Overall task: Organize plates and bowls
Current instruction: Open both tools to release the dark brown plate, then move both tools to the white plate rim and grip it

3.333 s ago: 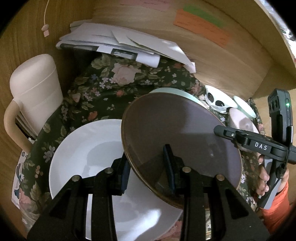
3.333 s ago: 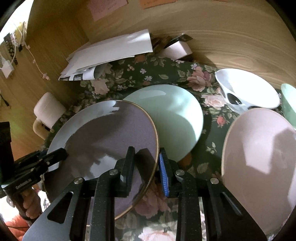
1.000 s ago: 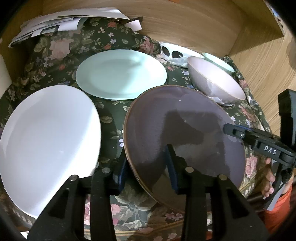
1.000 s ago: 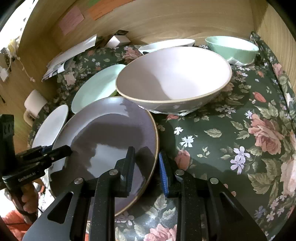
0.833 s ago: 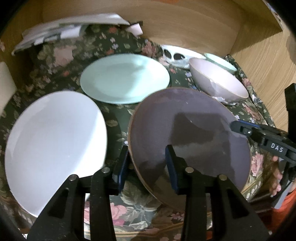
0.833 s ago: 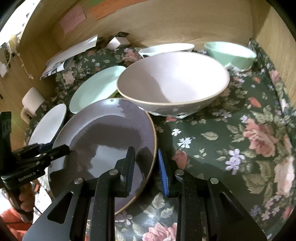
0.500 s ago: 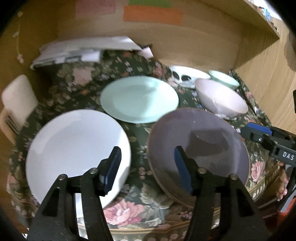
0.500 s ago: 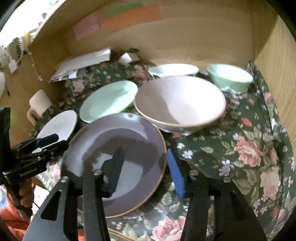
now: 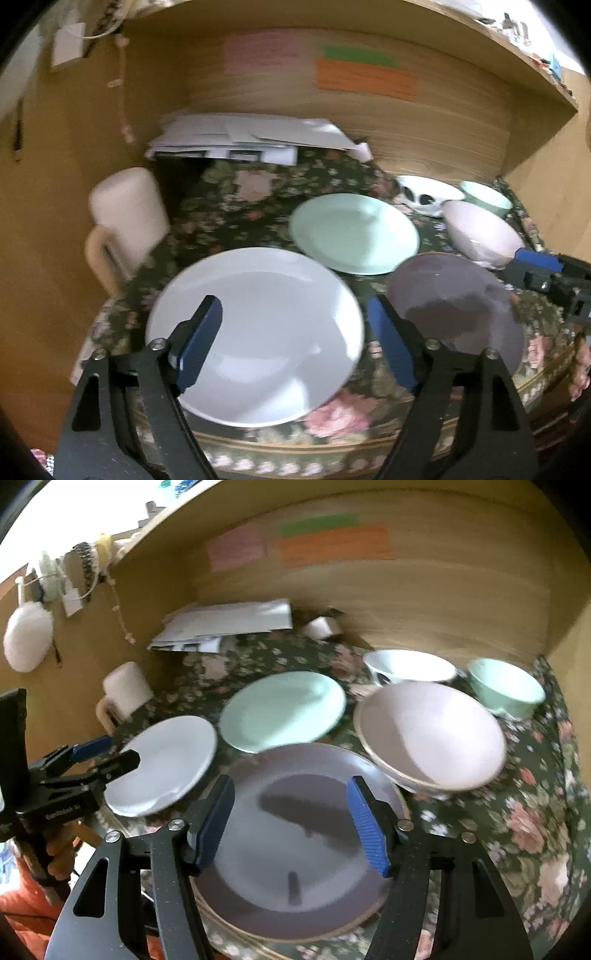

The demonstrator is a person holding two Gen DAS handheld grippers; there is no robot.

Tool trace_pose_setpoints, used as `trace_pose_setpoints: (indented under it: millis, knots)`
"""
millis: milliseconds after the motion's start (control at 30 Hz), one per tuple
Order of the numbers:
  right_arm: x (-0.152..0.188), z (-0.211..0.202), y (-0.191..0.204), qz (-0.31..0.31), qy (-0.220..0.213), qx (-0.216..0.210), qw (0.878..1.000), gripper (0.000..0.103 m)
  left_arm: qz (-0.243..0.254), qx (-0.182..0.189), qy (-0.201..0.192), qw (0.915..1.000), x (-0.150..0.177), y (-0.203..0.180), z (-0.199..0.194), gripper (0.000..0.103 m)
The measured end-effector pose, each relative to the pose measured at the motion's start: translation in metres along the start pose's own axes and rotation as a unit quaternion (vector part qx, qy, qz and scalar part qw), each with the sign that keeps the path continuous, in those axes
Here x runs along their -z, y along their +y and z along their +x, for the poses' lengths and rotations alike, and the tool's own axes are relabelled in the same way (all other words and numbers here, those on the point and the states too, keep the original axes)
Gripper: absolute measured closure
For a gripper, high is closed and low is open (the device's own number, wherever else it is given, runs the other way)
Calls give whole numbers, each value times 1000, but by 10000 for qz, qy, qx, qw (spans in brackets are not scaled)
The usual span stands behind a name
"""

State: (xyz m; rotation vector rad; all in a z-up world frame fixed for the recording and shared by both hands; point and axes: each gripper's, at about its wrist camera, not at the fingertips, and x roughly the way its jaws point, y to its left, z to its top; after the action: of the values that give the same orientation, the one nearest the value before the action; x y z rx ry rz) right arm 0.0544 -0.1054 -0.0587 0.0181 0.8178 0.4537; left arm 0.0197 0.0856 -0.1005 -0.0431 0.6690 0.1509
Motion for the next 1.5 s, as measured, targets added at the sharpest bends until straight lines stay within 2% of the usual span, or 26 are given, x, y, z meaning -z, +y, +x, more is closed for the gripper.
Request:
trace_pose_setpoints:
  millis: [300, 533, 867, 1033, 1233, 1300, 1500]
  knots:
    - [-15, 29, 41, -369, 81, -372, 9986, 38, -296, -457, 154, 9984, 13, 54, -2, 19]
    - [-24, 56, 62, -572, 319, -486, 9967, 38, -466, -604, 321, 9966, 20, 83, 8, 19]
    - [-30, 108, 81, -844, 932, -405, 9912, 38, -555, -418, 741, 9948, 34, 108, 37, 19]
    - [-31, 132, 85, -890, 1315, -455, 9863, 38, -499, -397, 681, 9956, 38, 108, 41, 20]
    - [-27, 152, 91, -1024, 1629, -468, 9802, 38, -507, -212, 801, 9953, 41, 109, 46, 33]
    - [-26, 157, 91, -1043, 1670, -466, 9793, 42, -596, -161, 920, 9938, 42, 112, 51, 40]
    - [-22, 169, 88, -1010, 1845, -513, 9763, 65, -654, -18, 993, 9929, 44, 114, 55, 49]
